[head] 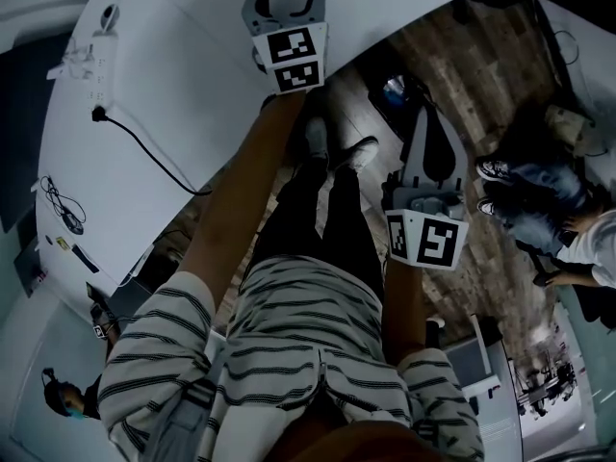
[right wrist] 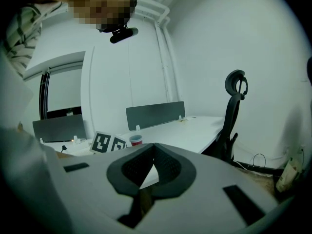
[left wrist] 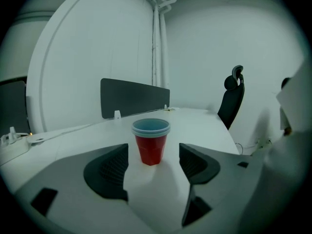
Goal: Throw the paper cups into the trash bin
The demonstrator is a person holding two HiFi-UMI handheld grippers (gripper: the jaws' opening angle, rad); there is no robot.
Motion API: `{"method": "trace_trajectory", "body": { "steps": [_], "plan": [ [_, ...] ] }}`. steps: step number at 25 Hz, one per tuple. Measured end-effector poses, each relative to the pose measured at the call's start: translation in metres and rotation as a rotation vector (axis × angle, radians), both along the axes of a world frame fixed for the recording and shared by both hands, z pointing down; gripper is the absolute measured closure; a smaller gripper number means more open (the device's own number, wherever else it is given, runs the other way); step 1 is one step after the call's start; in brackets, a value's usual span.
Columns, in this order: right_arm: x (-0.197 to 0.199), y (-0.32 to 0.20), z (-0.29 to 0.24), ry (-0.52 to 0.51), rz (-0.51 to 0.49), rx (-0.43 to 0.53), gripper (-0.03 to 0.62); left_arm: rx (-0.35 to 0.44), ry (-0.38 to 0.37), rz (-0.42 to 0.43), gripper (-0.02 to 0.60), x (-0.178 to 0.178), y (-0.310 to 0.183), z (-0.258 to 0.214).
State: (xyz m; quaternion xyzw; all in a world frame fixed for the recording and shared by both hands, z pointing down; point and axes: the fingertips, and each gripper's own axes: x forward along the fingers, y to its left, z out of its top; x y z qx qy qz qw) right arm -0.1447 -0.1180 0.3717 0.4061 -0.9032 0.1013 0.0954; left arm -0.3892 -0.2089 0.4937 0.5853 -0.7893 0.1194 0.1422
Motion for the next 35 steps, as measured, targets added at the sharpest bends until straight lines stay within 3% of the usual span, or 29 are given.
{"method": "trace_trajectory", "body": {
  "steps": [14, 22, 35],
  "plan": [
    [-0.001, -0.002, 0.015, 0.046, -0.021, -0.01, 0.585, -0.045, 0.024, 0.015, 0.246, -0.02, -0.035, 0.013],
    [0.0, 0.001, 0.016, 0.05, -0.003, -0.011, 0.585, -0.028, 0.038, 0.042, 0.297, -0.022, -0.037, 0.012],
    [0.016, 0.011, 0.002, 0.034, 0.025, 0.005, 0.585, 0.029, 0.045, 0.04, 0.302, -0.013, -0.014, -0.026]
  ]
}}
